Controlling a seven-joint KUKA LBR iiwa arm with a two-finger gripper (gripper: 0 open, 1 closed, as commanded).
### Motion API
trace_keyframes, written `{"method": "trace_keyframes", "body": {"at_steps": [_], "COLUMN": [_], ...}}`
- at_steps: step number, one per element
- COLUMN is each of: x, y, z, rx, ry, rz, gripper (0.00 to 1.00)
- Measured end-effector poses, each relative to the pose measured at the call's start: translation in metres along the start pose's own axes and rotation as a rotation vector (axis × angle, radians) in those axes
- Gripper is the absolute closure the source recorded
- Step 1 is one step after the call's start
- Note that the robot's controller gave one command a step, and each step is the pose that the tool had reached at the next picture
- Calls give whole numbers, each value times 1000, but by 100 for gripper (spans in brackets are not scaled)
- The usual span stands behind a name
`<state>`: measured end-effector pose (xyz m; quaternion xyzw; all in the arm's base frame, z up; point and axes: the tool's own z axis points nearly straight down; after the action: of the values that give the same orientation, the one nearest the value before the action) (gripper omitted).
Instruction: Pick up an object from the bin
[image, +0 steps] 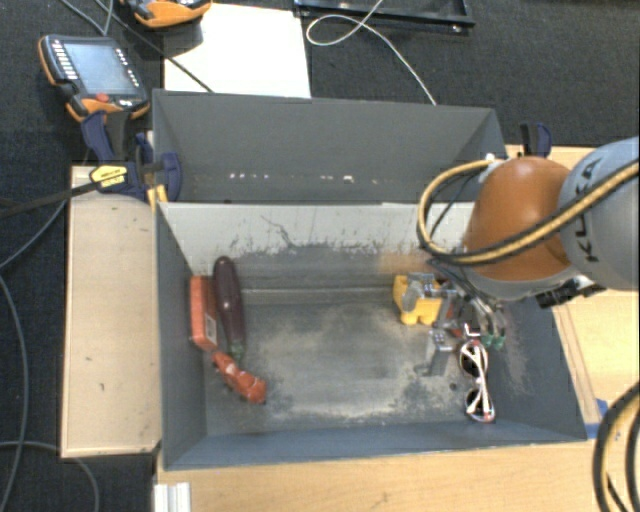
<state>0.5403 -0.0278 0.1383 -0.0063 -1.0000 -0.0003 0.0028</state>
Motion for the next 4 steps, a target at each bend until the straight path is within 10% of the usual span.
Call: {"method": "trace_keyframes", "body": {"at_steps": [1, 2, 3, 4], "x": [-2, -39, -40, -25], "y": [0, -63, -65, -42], "z": [-5, -32, 65, 47], "rx": [0, 1, 1, 0], "ry": [-8, -7, -25, -16], "rz": [-1, 129, -25, 234], "gripper": [0, 0, 0, 100]}}
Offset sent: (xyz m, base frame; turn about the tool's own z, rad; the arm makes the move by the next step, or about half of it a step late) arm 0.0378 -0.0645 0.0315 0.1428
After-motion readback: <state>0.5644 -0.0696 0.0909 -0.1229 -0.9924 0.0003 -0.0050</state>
